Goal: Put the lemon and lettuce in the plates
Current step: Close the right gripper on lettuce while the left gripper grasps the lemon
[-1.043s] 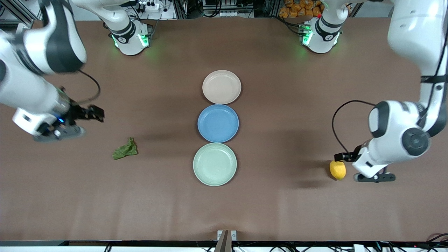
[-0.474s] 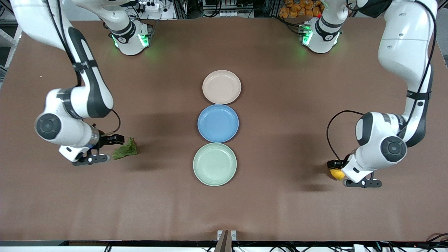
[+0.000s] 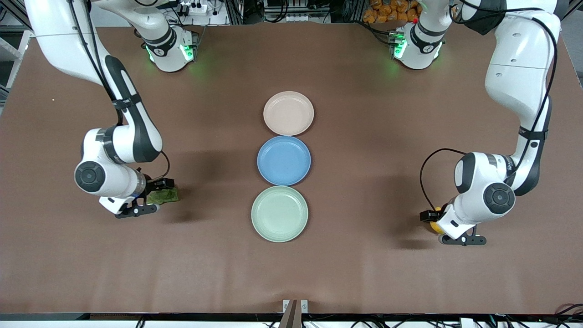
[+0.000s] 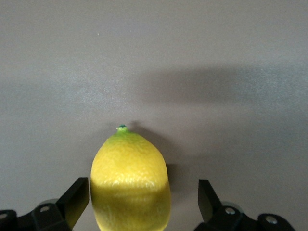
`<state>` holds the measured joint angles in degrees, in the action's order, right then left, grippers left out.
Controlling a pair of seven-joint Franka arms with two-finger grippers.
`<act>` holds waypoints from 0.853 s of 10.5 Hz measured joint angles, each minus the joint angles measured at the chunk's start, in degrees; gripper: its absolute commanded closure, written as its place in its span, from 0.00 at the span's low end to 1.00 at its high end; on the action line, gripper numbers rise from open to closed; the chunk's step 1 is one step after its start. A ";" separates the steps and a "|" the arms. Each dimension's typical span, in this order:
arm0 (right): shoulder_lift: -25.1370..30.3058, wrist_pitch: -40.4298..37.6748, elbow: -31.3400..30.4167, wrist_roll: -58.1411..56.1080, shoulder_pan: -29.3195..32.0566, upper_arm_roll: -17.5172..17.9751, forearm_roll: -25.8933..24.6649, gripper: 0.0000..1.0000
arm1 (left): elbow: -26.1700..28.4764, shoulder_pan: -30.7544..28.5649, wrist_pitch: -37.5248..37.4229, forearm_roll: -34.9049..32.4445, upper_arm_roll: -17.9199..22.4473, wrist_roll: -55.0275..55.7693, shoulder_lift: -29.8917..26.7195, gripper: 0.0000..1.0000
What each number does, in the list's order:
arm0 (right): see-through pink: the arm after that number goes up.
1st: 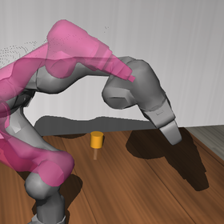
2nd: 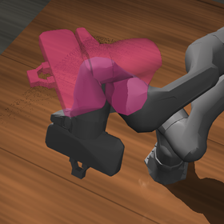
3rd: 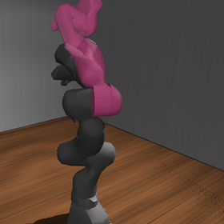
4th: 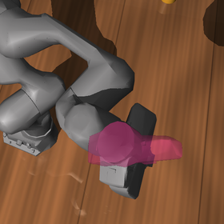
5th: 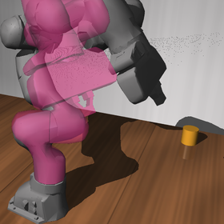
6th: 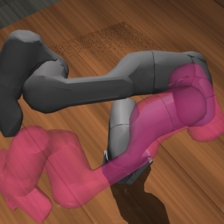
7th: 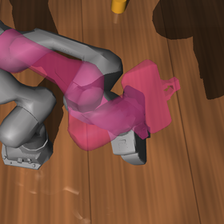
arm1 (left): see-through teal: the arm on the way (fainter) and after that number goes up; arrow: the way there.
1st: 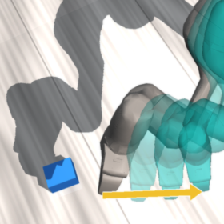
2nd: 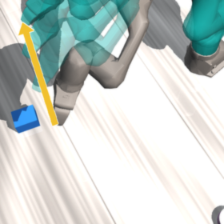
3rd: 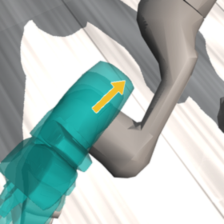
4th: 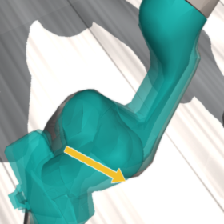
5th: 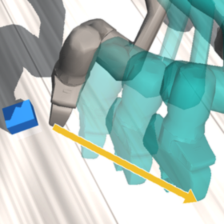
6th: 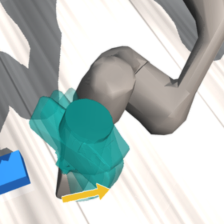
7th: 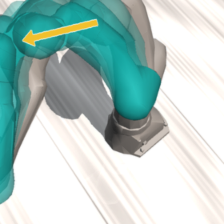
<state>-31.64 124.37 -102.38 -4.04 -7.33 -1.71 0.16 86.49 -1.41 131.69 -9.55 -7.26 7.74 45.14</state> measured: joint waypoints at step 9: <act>-5.27 5.16 -0.07 -0.01 0.29 -0.08 0.04 0.61 | -1.43 0.42 -3.13 -0.04 -1.52 -1.68 -1.14 1.00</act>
<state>-36.91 129.53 -102.45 -4.05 -7.04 -1.79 0.20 85.07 -1.00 128.55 -9.58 -8.77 6.07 44.00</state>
